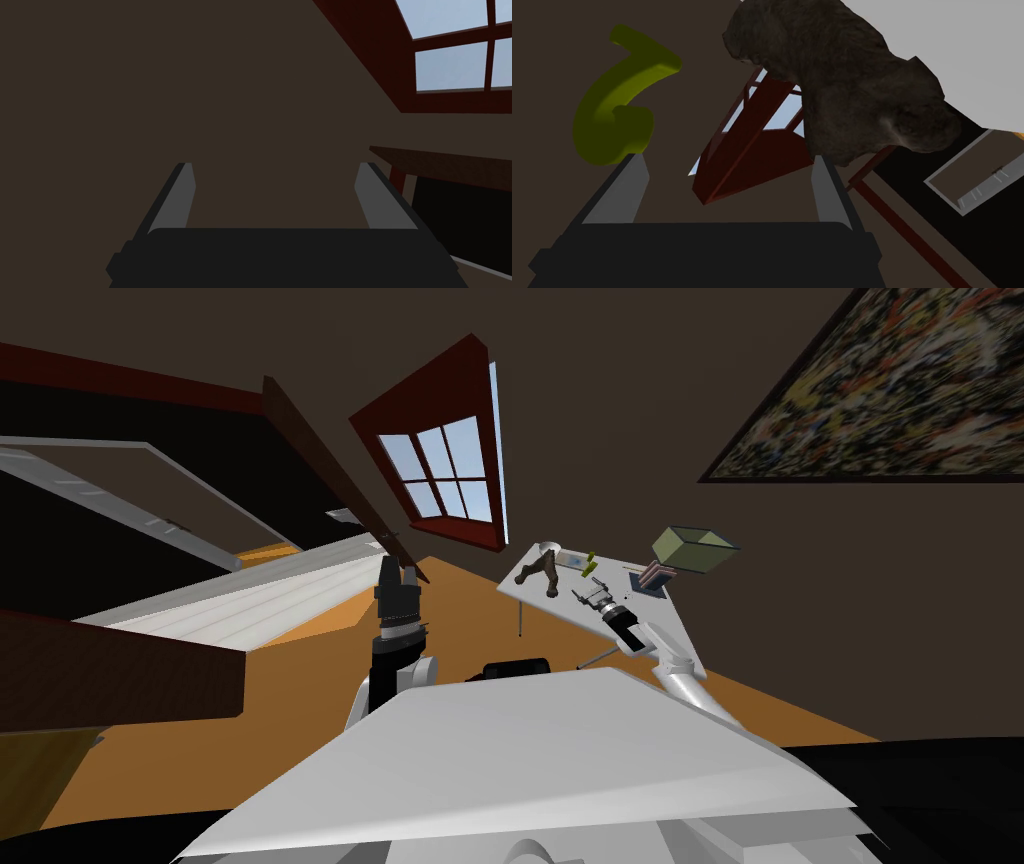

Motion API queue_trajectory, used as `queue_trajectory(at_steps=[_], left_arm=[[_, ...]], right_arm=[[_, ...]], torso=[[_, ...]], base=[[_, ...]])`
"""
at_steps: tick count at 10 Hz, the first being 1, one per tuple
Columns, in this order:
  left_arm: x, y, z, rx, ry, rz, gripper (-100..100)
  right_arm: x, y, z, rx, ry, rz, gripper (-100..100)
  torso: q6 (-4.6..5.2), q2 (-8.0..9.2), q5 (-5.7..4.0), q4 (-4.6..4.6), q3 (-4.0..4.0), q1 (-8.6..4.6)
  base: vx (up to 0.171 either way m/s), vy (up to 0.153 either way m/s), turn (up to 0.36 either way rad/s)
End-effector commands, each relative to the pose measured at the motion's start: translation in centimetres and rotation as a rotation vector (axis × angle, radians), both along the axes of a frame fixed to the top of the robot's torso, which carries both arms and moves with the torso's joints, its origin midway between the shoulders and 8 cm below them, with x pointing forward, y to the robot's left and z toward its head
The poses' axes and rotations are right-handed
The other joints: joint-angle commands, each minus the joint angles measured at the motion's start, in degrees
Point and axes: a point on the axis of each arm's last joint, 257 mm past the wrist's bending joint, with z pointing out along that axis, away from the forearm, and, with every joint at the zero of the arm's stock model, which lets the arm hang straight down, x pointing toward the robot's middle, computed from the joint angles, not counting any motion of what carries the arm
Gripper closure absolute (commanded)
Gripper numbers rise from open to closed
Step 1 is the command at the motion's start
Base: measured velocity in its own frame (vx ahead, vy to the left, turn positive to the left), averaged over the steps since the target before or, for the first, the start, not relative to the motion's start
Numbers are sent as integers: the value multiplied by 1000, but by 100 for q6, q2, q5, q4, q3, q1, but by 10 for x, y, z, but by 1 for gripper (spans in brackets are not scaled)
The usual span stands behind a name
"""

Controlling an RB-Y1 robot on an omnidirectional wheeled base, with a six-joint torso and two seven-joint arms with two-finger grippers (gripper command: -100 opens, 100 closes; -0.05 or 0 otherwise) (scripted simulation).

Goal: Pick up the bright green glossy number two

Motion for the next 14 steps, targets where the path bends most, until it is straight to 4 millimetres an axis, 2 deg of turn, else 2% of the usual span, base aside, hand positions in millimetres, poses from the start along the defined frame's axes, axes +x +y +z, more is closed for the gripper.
queue_trajectory(at_steps=[1, 6, 7, 8, 9, 10, 11, 14], left_arm=[[0, 0, 0, 0, 0, 0, 0], [0, 0, 0, 0, 0, 0, 0], [0, 0, 0, 0, 0, 0, 0], [0, 0, 0, 0, 0, 0, 0], [0, 0, 0, 0, 0, 0, 0], [0, 0, 0, 0, 0, 0, 0], [0, 0, 0, 0, 0, 0, 0], [0, 0, 0, 0, 0, 0, 0]], right_arm=[[0, -19, -16, -106, 31, -22, -100], [-2, -71, -41, -365, 104, -62, -100], [-2, -79, -44, -400, 114, -68, -100], [-2, -75, -43, -372, 107, -63, -100], [-2, -76, -43, -379, 108, -65, 0], [-2, -76, -43, -378, 108, -64, -100], [-2, -76, -43, -378, 108, -65, 100], [-2, -76, -43, -378, 108, -65, 100]], torso=[[0, 0, 0, 0, 0, 0], [-1, -14, -2, -3, -8, -7], [-2, -23, -1, -5, -13, -4], [-2, -39, -2, -8, -22, -8], [-1, -25, -3, -6, -15, -12], [-1, -10, -4, -2, -6, -14], [-2, -3, -3, 0, -1, -13], [-3, 0, -3, 1, 1, -11]], base=[[6, 50, 6], [34, 22, 17], [118, 19, 38], [58, 3, 10], [9, 0, 0], [0, 0, 0], [0, 0, 0], [0, 0, 0]])
